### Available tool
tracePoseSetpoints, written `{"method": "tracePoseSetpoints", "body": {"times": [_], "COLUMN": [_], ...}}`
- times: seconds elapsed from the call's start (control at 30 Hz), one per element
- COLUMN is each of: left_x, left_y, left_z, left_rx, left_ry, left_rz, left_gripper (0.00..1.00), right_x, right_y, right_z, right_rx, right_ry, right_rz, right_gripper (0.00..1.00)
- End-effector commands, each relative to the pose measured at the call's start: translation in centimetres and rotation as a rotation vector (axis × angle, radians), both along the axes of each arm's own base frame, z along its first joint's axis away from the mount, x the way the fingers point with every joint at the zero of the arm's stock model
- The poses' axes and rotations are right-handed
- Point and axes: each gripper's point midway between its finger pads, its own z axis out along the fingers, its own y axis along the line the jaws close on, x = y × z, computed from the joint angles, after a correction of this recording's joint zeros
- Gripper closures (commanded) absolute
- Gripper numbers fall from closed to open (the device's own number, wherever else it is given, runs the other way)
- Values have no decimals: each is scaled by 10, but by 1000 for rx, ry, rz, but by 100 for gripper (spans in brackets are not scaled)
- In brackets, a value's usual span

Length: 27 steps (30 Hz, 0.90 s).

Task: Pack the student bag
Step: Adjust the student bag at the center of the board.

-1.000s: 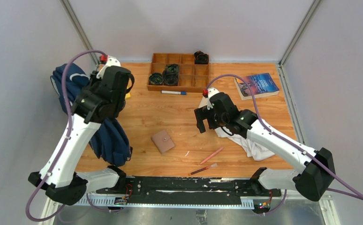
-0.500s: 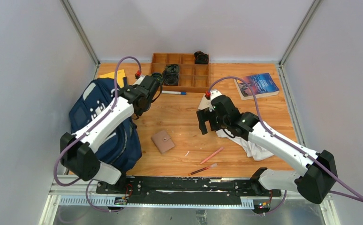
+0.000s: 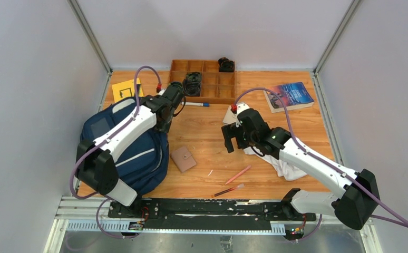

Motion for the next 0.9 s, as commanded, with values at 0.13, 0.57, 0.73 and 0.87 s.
{"method": "tracePoseSetpoints", "body": {"times": [0.13, 0.57, 0.73, 0.87], "left_x": [17, 123, 187, 222], "left_y": [-32, -2, 36, 61], "left_z": [63, 77, 49, 37], "left_rx": [-329, -426, -516, -599], "left_ry": [-161, -302, -297, -290], "left_rz": [-67, 121, 262, 265], "left_gripper": [0, 10, 11, 9], "right_x": [-5, 0, 3, 5], "right_y": [-7, -3, -2, 1], "right_z": [-6, -13, -8, -6], "right_rx": [-16, -37, -44, -39], "right_ry": [6, 21, 20, 14], "right_rz": [-19, -15, -19, -10], "right_gripper": [0, 0, 0, 0]}}
